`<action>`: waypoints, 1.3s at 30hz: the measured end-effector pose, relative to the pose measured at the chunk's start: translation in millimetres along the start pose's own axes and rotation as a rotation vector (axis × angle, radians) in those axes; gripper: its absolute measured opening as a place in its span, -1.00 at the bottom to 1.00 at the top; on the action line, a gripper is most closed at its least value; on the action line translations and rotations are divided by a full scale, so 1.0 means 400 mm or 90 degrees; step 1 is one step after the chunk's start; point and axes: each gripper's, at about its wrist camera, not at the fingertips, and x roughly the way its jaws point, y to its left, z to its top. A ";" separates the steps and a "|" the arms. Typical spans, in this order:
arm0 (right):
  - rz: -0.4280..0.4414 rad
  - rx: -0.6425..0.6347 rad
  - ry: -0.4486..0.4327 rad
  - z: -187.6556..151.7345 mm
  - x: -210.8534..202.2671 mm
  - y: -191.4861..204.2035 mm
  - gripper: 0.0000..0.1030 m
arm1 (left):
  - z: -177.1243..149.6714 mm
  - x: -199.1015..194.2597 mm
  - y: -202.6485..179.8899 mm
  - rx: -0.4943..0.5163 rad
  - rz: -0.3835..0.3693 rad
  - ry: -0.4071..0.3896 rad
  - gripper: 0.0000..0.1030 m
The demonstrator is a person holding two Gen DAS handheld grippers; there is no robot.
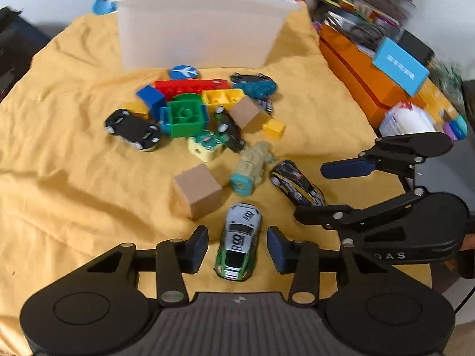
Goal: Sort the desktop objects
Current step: 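Lift the white-green car with the left gripper while the right lifts the black car, then carry both cars over the white bin and open both grippers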
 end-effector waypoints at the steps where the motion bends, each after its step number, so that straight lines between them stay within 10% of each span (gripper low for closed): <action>1: -0.002 0.027 -0.007 -0.006 -0.005 -0.003 0.17 | -0.002 0.006 -0.004 0.004 -0.010 0.006 -0.09; 14: 0.008 0.130 -0.022 -0.021 0.003 -0.011 -0.37 | 0.038 -0.064 0.005 0.015 -0.028 -0.042 -0.41; 27: -0.073 0.111 -0.161 0.108 -0.139 -0.101 -0.38 | 0.344 -0.209 0.082 0.037 0.012 -0.234 -0.40; 32: -0.104 0.136 -0.263 0.234 -0.164 -0.189 -0.37 | 0.503 -0.150 0.128 0.050 0.055 -0.268 -0.40; 39: -0.134 0.187 -0.265 0.389 -0.039 -0.287 -0.37 | 0.604 0.030 0.184 0.029 0.101 -0.208 -0.39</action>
